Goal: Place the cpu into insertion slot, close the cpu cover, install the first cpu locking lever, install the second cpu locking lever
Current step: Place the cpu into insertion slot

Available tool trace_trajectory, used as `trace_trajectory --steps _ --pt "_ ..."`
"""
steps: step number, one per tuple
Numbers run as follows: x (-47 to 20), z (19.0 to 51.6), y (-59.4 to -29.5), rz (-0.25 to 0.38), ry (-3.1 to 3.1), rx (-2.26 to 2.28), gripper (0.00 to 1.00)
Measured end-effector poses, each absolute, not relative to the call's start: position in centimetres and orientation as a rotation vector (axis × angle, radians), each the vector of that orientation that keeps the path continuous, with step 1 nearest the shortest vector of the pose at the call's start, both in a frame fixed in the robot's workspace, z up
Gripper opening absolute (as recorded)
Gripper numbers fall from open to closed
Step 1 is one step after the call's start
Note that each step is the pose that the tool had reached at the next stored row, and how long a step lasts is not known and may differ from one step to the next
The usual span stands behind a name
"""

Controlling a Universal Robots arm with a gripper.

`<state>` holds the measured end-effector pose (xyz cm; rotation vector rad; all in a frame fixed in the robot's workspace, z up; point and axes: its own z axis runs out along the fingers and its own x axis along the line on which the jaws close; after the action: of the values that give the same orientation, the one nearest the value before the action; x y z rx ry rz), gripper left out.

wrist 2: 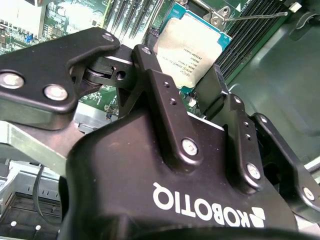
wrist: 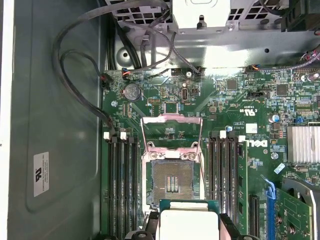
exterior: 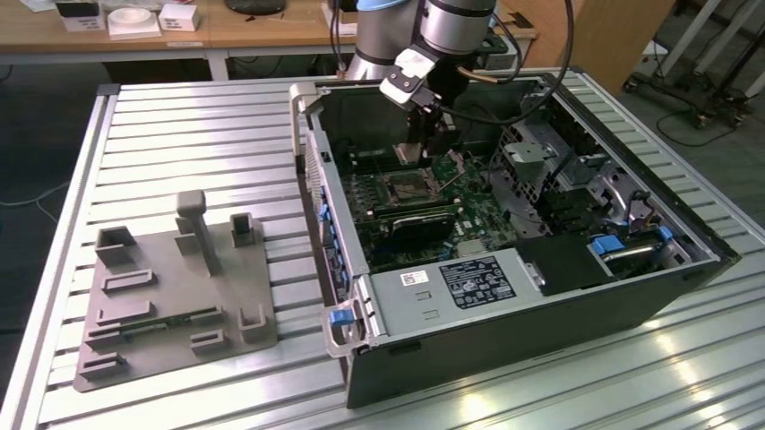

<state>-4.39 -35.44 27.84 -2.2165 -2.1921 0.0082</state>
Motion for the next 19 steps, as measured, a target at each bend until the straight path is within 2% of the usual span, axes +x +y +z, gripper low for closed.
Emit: trace_trajectory --steps 14,19 --pt "-4.35 27.02 -35.36 0.009 -2.193 -2.216 0.54" --pt "-4.33 26.92 -35.25 -0.01 -2.202 -2.223 0.54"
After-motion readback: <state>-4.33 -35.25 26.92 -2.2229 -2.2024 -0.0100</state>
